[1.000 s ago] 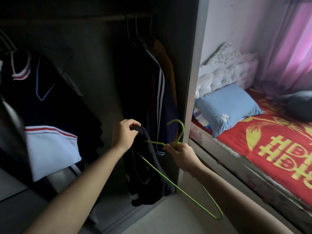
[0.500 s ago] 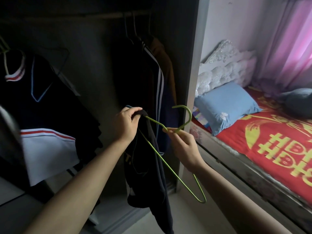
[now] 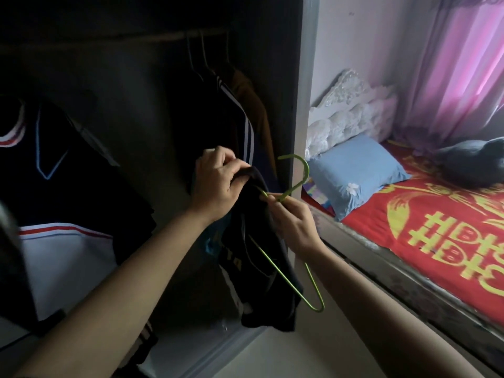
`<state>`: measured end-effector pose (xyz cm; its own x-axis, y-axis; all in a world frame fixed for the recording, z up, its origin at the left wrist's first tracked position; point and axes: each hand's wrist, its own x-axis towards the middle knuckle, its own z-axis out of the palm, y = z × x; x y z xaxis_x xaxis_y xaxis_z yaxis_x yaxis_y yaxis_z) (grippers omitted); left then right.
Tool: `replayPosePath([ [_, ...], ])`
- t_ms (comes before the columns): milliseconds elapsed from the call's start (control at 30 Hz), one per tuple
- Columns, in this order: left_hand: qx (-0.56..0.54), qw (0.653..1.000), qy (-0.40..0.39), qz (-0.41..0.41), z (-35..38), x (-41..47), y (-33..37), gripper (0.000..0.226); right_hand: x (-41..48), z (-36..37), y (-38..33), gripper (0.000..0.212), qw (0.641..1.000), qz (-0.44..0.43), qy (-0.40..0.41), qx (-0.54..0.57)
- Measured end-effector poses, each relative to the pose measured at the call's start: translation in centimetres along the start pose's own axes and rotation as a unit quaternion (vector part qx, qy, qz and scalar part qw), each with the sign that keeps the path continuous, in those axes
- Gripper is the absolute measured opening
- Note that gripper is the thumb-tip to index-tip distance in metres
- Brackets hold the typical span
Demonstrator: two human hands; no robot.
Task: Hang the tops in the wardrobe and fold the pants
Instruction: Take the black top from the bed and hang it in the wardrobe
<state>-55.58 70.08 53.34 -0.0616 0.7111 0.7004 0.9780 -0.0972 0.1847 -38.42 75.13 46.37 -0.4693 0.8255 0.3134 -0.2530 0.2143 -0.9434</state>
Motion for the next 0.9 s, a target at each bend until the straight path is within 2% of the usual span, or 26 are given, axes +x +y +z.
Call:
replayPosePath([
  [67, 0.048, 0.998, -0.029, 0.027, 0.1, 1.2, -0.3, 0.017, 0.2, 0.0, -1.0, 0.020, 0.999, -0.005, -0.028, 0.036],
  [167, -0.015, 0.996, -0.084, 0.006, 0.3, 2.3, -0.2, 0.022, 0.3, -0.4, -2.0, 0.020, 0.998, -0.029, -0.042, -0.028],
  [233, -0.047, 0.995, -0.087, -0.026, 0.3, 2.4, -0.9, 0.024, 0.5, -2.2, -2.1, 0.025, 0.980, -0.067, -0.016, -0.187],
  [267, -0.066, 0.992, -0.089, -0.056, 0.2, 2.4, -1.4, 0.024, 0.6, -3.4, -1.9, 0.026, 0.953, -0.094, 0.004, -0.286],
  [333, -0.111, 0.981, -0.095, -0.127, 0.2, 2.6, -1.9, 0.026, 0.4, -5.3, -1.2, 0.025, 0.917, -0.126, 0.024, -0.378],
  [400, -0.134, 0.972, -0.099, -0.168, 0.5, 2.9, -1.2, 0.034, 0.3, -5.8, -0.5, 0.024, 0.920, -0.157, 0.042, -0.356],
  [533, -0.136, 0.971, -0.099, -0.169, 1.4, 3.2, 1.9, 0.048, 1.2, -5.0, -0.1, 0.024, 0.919, -0.197, 0.073, -0.335],
  [633, -0.142, 0.971, -0.111, -0.156, 1.5, 3.3, 2.5, 0.040, 1.8, -5.0, 0.1, 0.032, 0.920, -0.197, 0.077, -0.329],
  [700, -0.098, 0.978, -0.130, -0.127, 1.7, 3.2, 2.8, 0.037, 2.1, -4.9, 0.4, 0.035, 0.922, -0.203, 0.076, -0.320],
  [767, -0.055, 0.984, -0.134, -0.104, 2.1, 2.9, 3.1, 0.044, 2.3, -4.7, 0.7, 0.033, 0.922, -0.211, 0.069, -0.317],
  [833, -0.011, 0.986, -0.111, -0.126, 2.4, 2.8, 3.3, 0.056, 2.5, -4.2, 1.0, 0.028, 0.921, -0.212, 0.062, -0.322],
  [900, 0.033, 0.988, -0.063, -0.136, 2.6, 2.9, 2.8, 0.049, 2.2, -3.6, 1.5, 0.025, 0.901, -0.238, 0.081, -0.354],
])
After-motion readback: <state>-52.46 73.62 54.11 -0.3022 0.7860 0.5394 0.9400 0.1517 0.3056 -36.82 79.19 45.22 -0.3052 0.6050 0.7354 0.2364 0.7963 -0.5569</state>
